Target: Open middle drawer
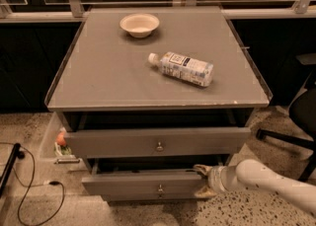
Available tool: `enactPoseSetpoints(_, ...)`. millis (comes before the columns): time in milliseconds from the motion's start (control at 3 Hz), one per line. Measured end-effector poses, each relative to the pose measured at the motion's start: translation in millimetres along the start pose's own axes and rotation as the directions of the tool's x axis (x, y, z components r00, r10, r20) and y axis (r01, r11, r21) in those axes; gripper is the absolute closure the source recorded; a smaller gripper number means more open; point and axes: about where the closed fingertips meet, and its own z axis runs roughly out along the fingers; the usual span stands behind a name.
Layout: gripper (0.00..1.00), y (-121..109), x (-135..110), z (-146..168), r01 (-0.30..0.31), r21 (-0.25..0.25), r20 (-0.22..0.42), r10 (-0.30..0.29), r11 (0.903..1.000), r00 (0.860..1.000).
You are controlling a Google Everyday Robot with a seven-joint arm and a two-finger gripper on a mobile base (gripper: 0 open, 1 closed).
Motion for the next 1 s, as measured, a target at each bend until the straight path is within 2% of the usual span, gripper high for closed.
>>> enactPoseSetpoints(333, 0.15, -0.7, -2.0, -0.9, 0.000, 0.000, 0.000, 0.000, 1.0000, 1.000)
enactPoseSetpoints(667, 0.38, 22.7, 9.2, -13.3, -0.039, 0.001, 0.055, 0.039, 0.9992, 0.998)
enactPoseSetpoints(1000, 0.61, 21.7, 4.8, -16.9, -0.041, 0.000, 0.059, 0.041, 0.9992, 0.997)
